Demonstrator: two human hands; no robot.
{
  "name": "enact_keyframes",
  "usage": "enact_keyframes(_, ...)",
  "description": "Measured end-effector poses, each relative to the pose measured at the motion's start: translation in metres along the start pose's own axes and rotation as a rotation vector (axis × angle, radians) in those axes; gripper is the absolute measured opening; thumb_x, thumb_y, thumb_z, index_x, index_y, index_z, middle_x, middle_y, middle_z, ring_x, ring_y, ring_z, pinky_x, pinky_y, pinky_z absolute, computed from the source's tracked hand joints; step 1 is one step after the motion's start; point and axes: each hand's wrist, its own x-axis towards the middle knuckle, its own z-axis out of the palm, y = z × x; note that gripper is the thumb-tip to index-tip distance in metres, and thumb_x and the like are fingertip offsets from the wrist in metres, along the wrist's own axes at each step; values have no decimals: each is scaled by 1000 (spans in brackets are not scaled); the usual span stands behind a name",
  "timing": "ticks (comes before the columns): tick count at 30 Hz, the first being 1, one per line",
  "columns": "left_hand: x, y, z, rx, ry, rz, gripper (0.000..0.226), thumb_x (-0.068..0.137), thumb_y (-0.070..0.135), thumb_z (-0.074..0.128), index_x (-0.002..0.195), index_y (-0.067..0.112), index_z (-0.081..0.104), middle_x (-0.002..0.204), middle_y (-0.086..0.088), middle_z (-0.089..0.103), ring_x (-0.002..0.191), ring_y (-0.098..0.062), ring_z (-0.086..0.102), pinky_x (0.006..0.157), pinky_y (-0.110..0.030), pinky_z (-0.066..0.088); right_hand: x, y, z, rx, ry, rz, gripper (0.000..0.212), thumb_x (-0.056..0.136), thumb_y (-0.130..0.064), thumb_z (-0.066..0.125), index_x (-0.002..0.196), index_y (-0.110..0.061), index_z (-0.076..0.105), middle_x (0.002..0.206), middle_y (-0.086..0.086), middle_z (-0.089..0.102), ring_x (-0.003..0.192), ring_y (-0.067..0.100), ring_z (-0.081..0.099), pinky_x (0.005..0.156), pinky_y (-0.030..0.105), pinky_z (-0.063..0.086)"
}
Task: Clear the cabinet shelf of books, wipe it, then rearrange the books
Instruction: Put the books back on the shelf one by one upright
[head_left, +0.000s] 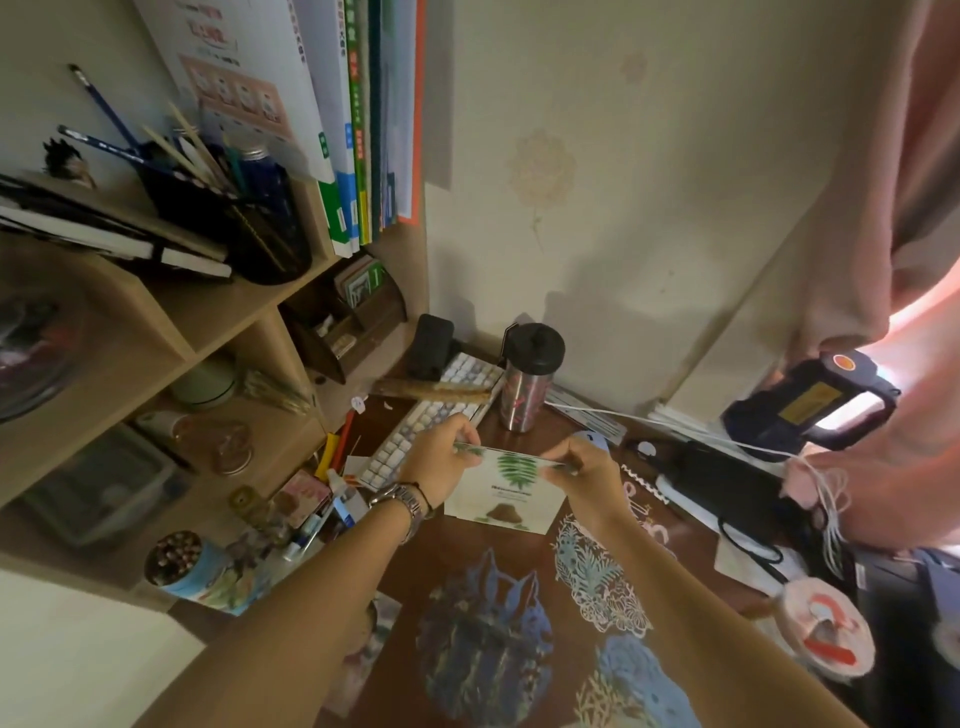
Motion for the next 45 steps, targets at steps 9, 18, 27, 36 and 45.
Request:
enact_keyframes(9,-7,-3,-14,102,-21,48,14,86,14,64,100,13,67,102,0,68,91,-16,61,74,-28,47,-7,9,-14,-81,79,52,18,80,-8,75,92,-14,63,88,-1,64,80,13,60,65,16,43)
enact_keyframes(18,-26,-5,-28,164,-58,64,17,91,11,58,105,12,67,105,-1,67,97,-15,61,86,-32,49,-31,8,-18,-22,89,75,17,77,-6,77,74,-14,62,77,-1,64,75,12,59,56,3,39)
enact_keyframes(27,-22,-10,-27,159,-29,69,15,91,9,57,99,5,69,95,-8,70,88,-20,63,78,-31,49,-39,11,-19,-31,75,49,28,78,-2,76,64,-16,56,75,-1,64,73,15,60,56,5,40)
enact_keyframes(36,-16,-11,-27,104,0,56,12,90,6,56,84,13,64,91,-5,70,88,-21,64,79,-38,52,-43,11,-17,-69,67,-12,27,79,0,74,68,-19,59,73,1,63,71,18,61,59,5,43)
enact_keyframes(45,-15,-17,-37,168,-5,34,10,92,9,55,90,12,64,101,-1,69,93,-19,63,76,-32,51,-46,17,-32,-144,46,-2,24,80,-5,74,69,-21,59,74,3,66,71,26,65,68,29,49)
